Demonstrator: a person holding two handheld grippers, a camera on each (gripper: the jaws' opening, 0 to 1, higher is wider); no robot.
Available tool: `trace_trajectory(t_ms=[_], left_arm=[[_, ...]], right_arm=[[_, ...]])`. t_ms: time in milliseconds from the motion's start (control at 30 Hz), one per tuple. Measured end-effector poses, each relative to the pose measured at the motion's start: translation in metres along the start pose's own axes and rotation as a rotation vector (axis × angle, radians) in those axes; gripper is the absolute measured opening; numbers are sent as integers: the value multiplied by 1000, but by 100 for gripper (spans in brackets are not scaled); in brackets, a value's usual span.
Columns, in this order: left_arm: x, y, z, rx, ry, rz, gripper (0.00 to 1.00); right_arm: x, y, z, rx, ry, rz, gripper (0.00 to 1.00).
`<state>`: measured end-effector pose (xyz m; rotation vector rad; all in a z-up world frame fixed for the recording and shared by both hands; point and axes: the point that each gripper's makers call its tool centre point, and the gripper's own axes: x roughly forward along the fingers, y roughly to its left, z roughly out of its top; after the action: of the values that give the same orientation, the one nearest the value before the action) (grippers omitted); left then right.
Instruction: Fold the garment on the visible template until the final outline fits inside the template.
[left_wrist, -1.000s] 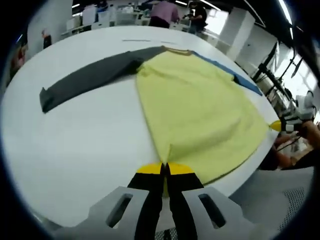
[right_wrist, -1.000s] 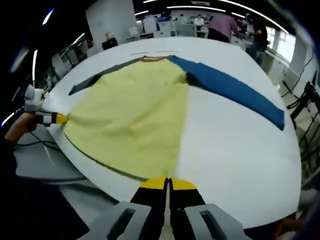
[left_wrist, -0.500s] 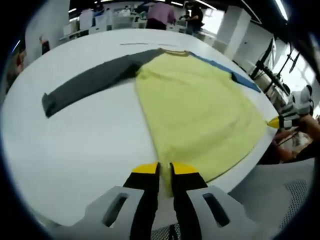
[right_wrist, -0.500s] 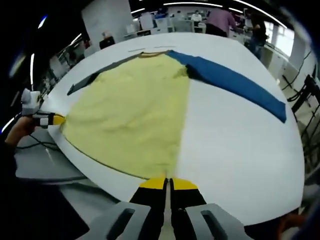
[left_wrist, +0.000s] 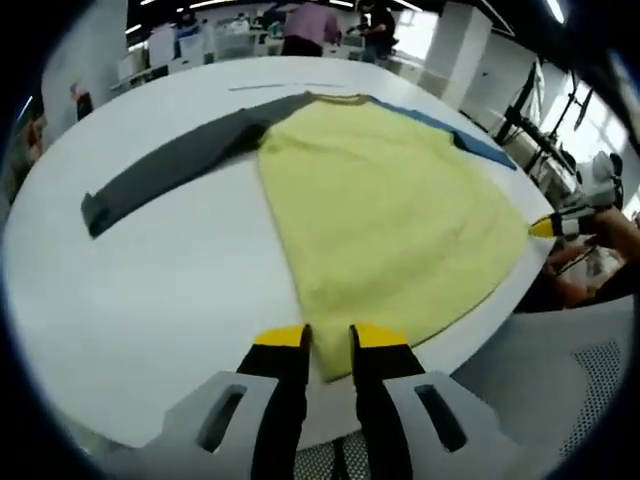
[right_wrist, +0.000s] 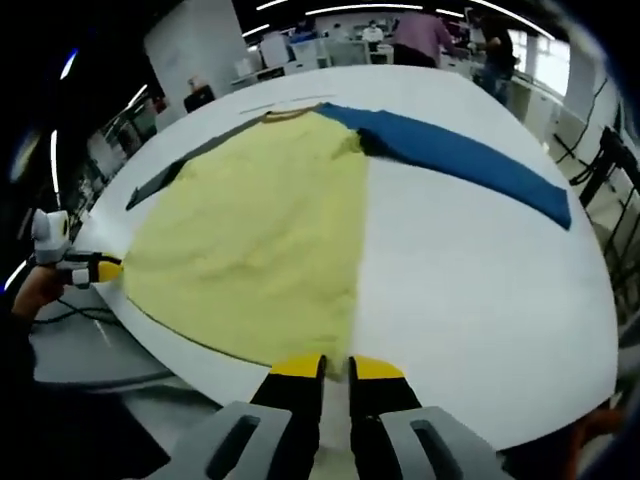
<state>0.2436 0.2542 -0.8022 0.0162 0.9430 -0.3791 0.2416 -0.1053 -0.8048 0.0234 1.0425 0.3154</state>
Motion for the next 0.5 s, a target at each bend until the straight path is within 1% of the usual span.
trace_trajectory(t_ms=[67, 167, 233, 267, 300, 433, 500], left_arm=[[0, 1, -2, -11, 6, 10, 10], [0, 1, -2, -25, -2, 19, 7], [0, 3, -4, -35, 6, 23, 0], [0, 1, -4, -47, 8, 13, 1], [0, 2, -4, -50, 7, 17, 1], [-1, 3, -6, -37, 20, 12, 0], [-2, 4, -7, -45, 23, 12, 0]], right_arm=[[0, -1, 1, 8, 1, -11, 0], [0, 0, 1, 31, 0, -13, 0], [-1, 0, 0, 37, 3, -12, 0], [-1, 0, 0, 36, 5, -11, 0], [-1, 1, -1, 33, 9, -9, 0], [-4, 4, -4, 10, 28, 2, 0], [-5, 5, -6, 7, 33, 5, 0]])
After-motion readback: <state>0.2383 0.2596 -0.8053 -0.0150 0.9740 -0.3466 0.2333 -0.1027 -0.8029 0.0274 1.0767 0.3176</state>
